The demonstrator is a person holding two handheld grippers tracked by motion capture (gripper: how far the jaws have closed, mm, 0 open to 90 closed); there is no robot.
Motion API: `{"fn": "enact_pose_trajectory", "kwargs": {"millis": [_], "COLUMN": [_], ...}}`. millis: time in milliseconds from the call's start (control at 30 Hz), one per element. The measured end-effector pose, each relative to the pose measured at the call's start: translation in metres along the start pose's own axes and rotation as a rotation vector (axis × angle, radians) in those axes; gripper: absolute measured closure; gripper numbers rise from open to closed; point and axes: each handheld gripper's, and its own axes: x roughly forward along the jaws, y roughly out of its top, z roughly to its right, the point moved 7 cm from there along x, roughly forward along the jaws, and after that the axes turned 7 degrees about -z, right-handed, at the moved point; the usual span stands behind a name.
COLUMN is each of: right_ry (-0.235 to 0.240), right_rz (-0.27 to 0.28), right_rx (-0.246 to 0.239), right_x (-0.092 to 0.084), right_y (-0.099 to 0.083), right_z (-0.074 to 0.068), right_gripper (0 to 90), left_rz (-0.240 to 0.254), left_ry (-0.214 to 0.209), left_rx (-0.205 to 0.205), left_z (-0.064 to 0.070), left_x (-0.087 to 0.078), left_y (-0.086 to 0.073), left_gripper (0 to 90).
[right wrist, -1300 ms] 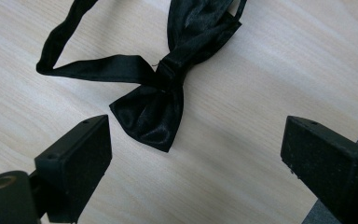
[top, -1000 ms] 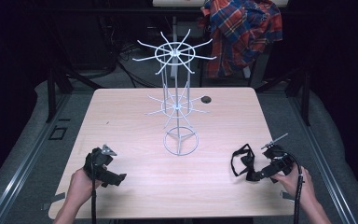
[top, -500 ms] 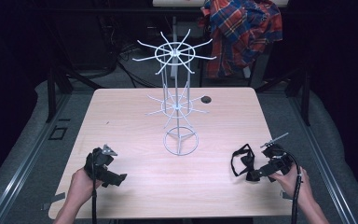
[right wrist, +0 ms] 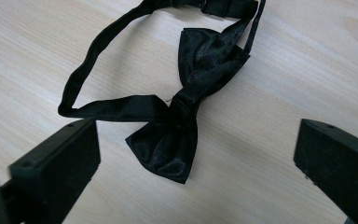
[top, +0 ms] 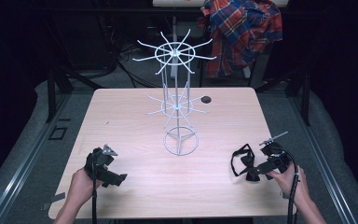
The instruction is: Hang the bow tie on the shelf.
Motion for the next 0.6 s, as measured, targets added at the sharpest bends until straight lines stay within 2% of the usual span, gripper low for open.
{"fn": "enact_pose_trajectory", "kwargs": {"millis": [33, 133, 167, 200, 233, 300, 333, 367, 400, 433, 533, 600], "right_ry": [0.001, -0.009, 0.009, -0.009, 0.000, 0.009, 0.016, 0.045, 0.041, 0.056, 0.055, 0.035], "right_rz": [0.014, 0.009, 0.012, 0.007, 0.020, 0.027, 0.026, 0.056, 0.054, 0.073, 0.081, 0.084], "right_rx": [0.015, 0.003, 0.008, 0.002, 0.016, 0.024, 0.031, 0.048, 0.042, 0.058, 0.060, 0.066], "right_x": [0.0012, 0.0011, 0.0006, 0.0004, 0.0008, 0.0007, -0.0001, 0.0000, -0.0011, -0.0011, -0.0009, -0.0005], "right_y": [0.0014, 0.0015, 0.0021, 0.0020, 0.0028, 0.0033, 0.0033, 0.0052, 0.0051, 0.0074, 0.0089, 0.0099], "right_z": [-0.0011, 0.0003, -0.0010, 0.0007, -0.0003, -0.0002, 0.0003, -0.0016, 0.0003, -0.0005, -0.0003, 0.0005], "right_gripper": [0.0, 0.0, 0.0, 0.0, 0.1, 3.3, 8.7, 10.5, 11.1, 13.4, 14.3, 17.1], "left_rz": [0.000, 0.000, 0.000, 0.000, 0.000, 0.000, 0.000, 0.004, 0.005, 0.000, -0.001, 0.001], "left_ry": [0.000, 0.001, 0.000, 0.000, 0.000, 0.000, 0.000, 0.003, 0.003, 0.000, 0.002, 0.003], "left_rx": [0.000, -0.001, 0.000, 0.000, 0.000, 0.000, 0.000, 0.000, -0.001, -0.001, 0.000, 0.000], "left_z": [0.0000, -0.0002, 0.0000, 0.0000, 0.0001, 0.0002, 0.0003, 0.0004, 0.0006, 0.0002, 0.0002, 0.0009], "left_x": [0.0000, 0.0001, 0.0001, 0.0001, 0.0000, 0.0001, 0.0000, 0.0001, -0.0001, -0.0001, -0.0002, -0.0005], "left_y": [0.0000, -0.0001, -0.0001, -0.0001, 0.0000, 0.0001, 0.0001, 0.0003, 0.0004, 0.0000, 0.0000, 0.0001], "left_gripper": [0.2, 0.2, 0.2, 0.2, 0.2, 0.2, 0.1, 0.2, 0.2, 0.2, 0.2, 0.2]}}
